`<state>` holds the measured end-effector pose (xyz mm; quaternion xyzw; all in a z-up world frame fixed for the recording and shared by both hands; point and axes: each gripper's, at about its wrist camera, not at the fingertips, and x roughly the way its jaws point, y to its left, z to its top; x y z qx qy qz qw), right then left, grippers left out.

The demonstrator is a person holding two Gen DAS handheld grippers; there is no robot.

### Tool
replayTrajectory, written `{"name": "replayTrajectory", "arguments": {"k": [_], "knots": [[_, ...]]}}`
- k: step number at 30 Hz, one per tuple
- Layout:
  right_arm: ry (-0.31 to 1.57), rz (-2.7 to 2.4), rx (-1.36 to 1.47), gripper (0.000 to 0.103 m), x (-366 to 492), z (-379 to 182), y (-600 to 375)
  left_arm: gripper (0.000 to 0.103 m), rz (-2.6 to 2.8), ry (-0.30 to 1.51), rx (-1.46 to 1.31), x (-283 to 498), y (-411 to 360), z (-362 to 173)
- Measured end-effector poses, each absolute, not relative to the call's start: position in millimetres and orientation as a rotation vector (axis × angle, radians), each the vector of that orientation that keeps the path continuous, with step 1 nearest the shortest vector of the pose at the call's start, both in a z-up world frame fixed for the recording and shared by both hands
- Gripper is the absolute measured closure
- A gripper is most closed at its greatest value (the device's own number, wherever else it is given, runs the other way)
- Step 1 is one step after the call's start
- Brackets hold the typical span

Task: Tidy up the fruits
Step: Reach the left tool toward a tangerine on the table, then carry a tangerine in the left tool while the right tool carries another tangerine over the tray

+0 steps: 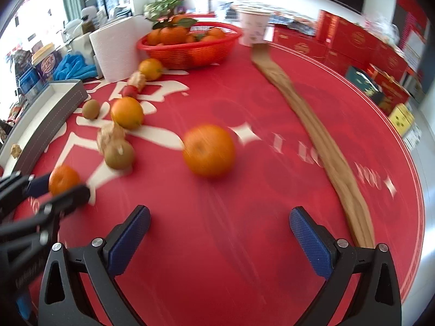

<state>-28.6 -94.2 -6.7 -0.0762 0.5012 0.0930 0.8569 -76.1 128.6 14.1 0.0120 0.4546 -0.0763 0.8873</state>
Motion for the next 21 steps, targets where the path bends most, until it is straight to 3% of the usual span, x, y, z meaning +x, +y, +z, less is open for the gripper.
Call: {"name": "replayTrajectory", "arguments": {"k": [6,7,9,11,21], "knots": [[1.036,0.207,-0.171,0.001,-5.9,-9.6,-78.3,0.064,-0.188,0.93,-0.002,-75.9,138.1,13.3],[1.022,0.211,-0.173,0.007,-7.2,-8.8,-76.7,0.064,-0.195,0.929,-0.009,-76.0,139.6,13.4],[0.996,0.227,-0.176,0.027,-12.3,-5.3,-72.8,0.065,-0.202,0.929,-0.02,-75.4,141.8,13.6],[0.972,0.233,-0.176,0.066,-17.2,-2.9,-70.4,0.065,-0.198,0.926,-0.031,-75.8,143.6,14.0],[0.892,0.288,0.081,0.065,-26.3,19.0,-100.8,0.065,-0.122,0.846,-0.073,-81.0,162.9,28.7]]}}
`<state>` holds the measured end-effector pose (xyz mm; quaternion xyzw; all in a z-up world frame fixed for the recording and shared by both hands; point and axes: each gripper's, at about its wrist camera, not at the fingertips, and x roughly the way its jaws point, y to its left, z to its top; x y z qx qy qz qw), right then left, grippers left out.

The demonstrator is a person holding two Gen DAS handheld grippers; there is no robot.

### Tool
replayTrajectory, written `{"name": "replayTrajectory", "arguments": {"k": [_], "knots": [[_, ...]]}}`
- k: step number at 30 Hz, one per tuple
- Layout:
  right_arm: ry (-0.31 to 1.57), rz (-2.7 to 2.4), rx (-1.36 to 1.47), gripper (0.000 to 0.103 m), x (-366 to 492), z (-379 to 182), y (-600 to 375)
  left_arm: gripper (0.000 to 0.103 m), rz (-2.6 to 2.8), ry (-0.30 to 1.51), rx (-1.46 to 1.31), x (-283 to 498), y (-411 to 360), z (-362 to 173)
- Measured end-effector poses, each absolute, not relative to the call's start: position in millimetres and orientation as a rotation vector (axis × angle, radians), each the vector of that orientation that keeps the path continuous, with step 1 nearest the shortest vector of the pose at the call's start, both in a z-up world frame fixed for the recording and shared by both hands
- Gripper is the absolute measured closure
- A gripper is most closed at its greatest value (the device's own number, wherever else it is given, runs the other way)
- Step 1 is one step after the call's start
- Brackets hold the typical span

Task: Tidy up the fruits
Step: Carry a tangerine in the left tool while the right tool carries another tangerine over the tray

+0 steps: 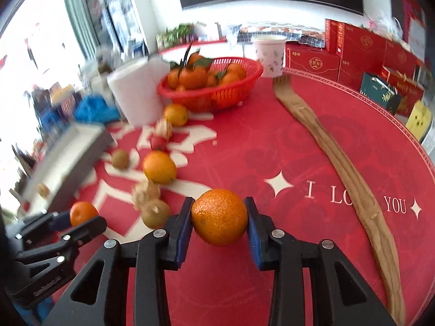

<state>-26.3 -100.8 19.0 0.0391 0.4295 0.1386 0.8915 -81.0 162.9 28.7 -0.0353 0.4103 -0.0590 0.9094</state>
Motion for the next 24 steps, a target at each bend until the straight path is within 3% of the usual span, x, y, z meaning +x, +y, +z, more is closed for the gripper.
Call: {"name": "replayTrajectory", "arguments": {"k": [24], "knots": [[0.867,0.423,0.199,0.065,-37.4,36.4,-50.8,0.065,0.139,0.718,-0.176,-96.4,261.6,59.7]]}}
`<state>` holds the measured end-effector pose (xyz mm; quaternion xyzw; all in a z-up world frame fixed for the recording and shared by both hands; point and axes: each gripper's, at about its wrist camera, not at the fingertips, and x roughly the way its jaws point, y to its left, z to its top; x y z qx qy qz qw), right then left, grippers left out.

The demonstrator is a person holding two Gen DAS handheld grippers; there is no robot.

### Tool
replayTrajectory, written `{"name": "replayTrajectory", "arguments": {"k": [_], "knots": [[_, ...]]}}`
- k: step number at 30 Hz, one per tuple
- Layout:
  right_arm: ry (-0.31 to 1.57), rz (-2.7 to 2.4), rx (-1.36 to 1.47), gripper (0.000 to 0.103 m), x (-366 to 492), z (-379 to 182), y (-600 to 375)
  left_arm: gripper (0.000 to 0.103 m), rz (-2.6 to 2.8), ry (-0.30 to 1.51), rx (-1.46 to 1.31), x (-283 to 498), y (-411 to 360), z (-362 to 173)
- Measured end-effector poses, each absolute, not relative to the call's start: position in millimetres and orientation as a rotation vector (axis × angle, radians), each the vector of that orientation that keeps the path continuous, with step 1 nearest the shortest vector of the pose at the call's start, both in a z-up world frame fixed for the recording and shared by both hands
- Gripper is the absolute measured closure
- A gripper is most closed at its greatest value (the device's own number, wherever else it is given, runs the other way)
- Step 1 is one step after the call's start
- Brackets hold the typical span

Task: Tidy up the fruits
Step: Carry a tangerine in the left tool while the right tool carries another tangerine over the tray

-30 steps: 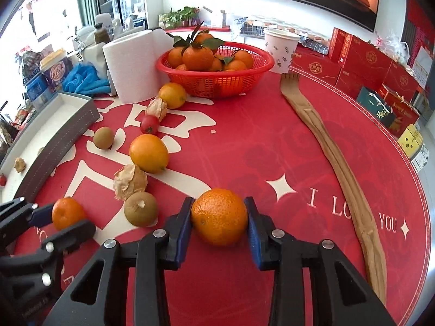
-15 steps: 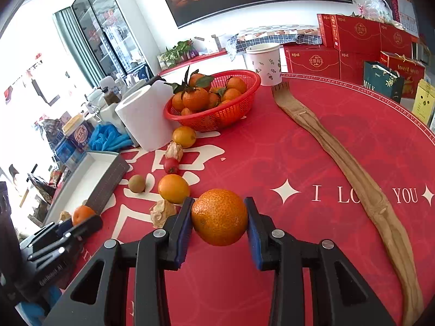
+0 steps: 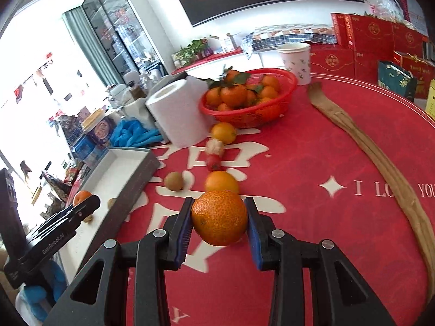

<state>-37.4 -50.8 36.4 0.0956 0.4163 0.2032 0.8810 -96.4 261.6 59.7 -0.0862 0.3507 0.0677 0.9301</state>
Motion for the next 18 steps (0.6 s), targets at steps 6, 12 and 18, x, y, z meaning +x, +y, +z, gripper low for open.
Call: {"name": "replayTrajectory", "arguments": {"k": [6,12,18], "knots": [[0.896,0.527,0.131,0.065,-36.5,40.1,13.3,0.065,0.226,0.732,-0.259,-106.6,306.1,54.1],[0.92,0.63,0.058,0.065,-42.0,37.6,78.6,0.065,0.304,0.774,-0.342,-119.1,342.0,39.4],[0.94,0.693,-0.003,0.065,-43.5,33.1,129.1,0.065,0.328,0.815,-0.435,-126.7,366.5,26.2]]}}
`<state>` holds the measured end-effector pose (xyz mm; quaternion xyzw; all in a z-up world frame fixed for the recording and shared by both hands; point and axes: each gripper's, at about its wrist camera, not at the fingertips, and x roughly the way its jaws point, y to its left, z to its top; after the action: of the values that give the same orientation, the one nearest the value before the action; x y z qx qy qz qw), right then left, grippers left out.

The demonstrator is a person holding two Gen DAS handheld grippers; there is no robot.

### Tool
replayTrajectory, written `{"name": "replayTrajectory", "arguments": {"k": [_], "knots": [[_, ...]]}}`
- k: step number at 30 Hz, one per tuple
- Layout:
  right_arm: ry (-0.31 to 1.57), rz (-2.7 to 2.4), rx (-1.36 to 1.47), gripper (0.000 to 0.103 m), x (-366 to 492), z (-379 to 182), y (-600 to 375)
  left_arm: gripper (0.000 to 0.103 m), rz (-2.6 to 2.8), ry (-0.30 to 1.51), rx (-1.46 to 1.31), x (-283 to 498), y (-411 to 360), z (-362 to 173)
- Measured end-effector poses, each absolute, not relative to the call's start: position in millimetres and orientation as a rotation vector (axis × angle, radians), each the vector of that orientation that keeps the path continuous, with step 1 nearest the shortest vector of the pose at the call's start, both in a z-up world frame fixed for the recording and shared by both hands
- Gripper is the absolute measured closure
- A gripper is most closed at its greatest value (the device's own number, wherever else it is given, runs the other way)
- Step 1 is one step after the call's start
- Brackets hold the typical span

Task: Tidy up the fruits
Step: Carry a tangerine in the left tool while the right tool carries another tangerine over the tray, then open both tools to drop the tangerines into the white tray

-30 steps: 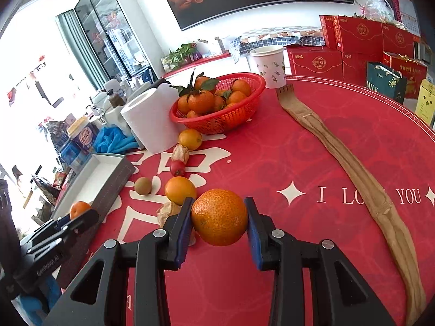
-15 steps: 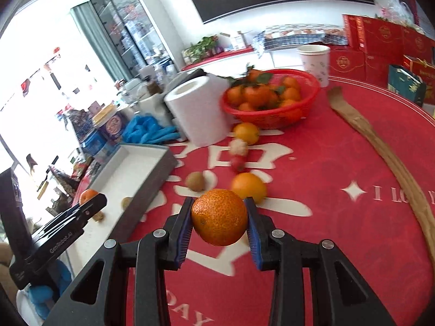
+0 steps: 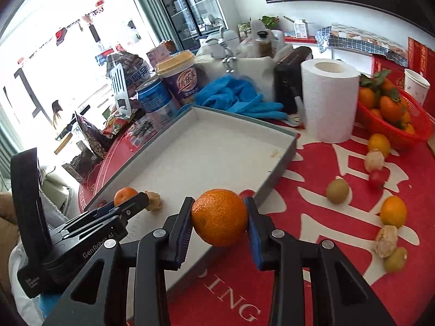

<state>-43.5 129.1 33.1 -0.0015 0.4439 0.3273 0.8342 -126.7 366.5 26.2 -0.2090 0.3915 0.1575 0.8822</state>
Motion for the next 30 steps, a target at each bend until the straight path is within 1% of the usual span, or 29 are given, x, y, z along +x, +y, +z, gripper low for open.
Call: {"name": "replayTrajectory", "arguments": {"k": [13,15,16,17,18,19,20,21,25,26,30], "knots": [[0.993,0.691,-0.046,0.065,-28.3,22.3,159.6,0.064,0.321,0.844,-0.428,-124.6,361.9,20.0],[0.995,0.694,-0.051,0.065,-27.5,21.6,162.7,0.063,0.333,0.845,-0.419,-124.3,362.0,19.0],[0.999,0.703,-0.048,0.065,-26.7,22.2,163.7,0.059,0.342,0.845,-0.411,-124.2,361.4,19.0],[1.004,0.712,-0.041,0.055,-26.0,22.9,164.0,0.048,0.347,0.843,-0.405,-124.1,361.3,19.2],[1.002,0.716,-0.032,0.045,-25.7,24.9,163.1,0.04,0.353,0.84,-0.4,-124.7,360.7,20.1],[0.992,0.716,-0.025,0.023,-25.5,27.5,162.4,0.031,0.374,0.833,-0.388,-125.6,360.0,21.2],[0.976,0.714,-0.016,0.011,-25.4,32.1,160.2,0.022,0.385,0.819,-0.379,-126.9,359.1,23.2],[0.961,0.714,-0.009,0.009,-25.7,36.9,157.8,0.021,0.387,0.807,-0.375,-128.5,358.4,25.1],[0.932,0.689,0.007,0.008,-25.4,53.7,142.0,0.02,0.377,0.763,-0.327,-130.4,346.7,32.9],[0.93,0.677,0.01,0.0,-24.8,55.5,137.6,0.02,0.362,0.757,-0.318,-129.8,342.7,34.4],[0.915,0.62,0.046,0.0,-27.7,62.0,103.7,0.02,0.276,0.716,-0.284,-131.0,322.8,43.4]]}}
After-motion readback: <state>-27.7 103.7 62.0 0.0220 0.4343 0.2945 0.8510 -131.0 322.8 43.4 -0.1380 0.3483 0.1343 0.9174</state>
